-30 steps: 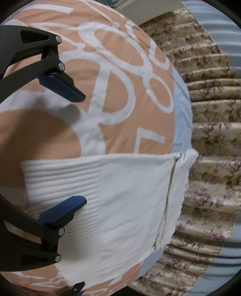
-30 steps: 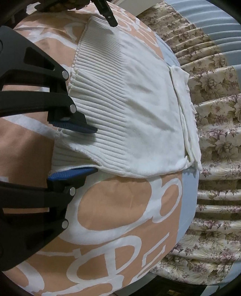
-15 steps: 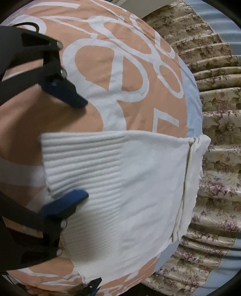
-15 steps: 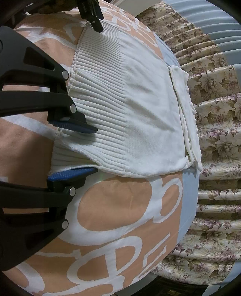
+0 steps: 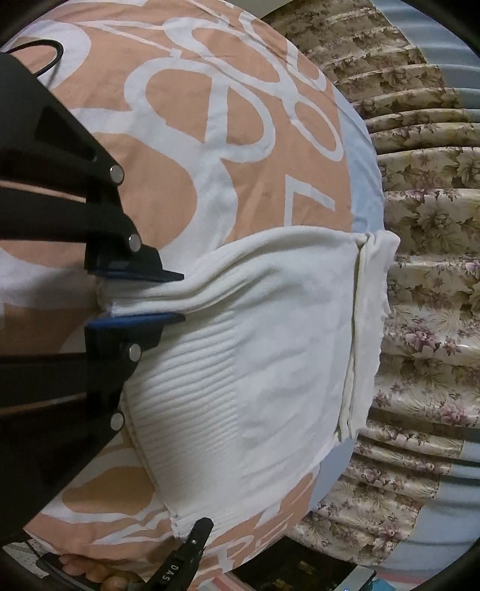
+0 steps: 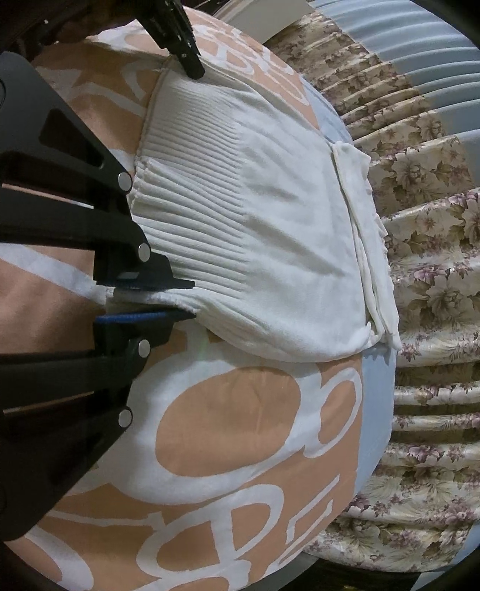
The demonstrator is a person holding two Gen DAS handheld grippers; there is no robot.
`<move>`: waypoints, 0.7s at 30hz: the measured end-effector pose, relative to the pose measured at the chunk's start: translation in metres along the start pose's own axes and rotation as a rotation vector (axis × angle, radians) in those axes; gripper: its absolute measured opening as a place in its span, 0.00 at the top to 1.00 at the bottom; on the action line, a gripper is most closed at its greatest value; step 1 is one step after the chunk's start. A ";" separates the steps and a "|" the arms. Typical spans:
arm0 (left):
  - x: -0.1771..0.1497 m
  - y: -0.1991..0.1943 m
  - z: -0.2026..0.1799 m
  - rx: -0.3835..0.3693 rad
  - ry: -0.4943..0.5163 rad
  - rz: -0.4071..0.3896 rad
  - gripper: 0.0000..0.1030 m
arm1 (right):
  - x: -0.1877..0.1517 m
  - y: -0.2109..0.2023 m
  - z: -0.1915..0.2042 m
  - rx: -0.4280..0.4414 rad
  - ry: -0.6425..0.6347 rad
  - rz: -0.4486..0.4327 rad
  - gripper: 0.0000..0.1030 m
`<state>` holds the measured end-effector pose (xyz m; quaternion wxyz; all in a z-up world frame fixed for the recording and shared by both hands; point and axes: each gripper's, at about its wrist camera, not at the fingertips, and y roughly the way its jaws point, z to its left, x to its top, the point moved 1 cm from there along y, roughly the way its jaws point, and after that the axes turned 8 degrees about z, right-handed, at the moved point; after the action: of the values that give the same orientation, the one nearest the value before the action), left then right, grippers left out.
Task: Fold small clothes
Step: 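Lift the ribbed hem with the left gripper and carry it toward the collar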
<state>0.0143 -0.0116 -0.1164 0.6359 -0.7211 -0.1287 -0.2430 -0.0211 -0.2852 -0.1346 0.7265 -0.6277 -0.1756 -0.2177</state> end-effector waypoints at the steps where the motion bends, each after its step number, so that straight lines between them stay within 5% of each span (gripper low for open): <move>1: 0.001 -0.002 0.001 0.002 0.000 -0.008 0.85 | 0.000 -0.001 0.001 0.001 -0.001 -0.002 0.90; 21: 0.013 -0.058 0.006 0.021 0.023 -0.125 0.87 | 0.006 -0.055 0.017 0.040 -0.035 -0.117 0.92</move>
<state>-0.0021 0.0019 -0.0606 0.6286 -0.7019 -0.1688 -0.2893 -0.0452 -0.2758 -0.0828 0.7218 -0.6052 -0.2290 -0.2455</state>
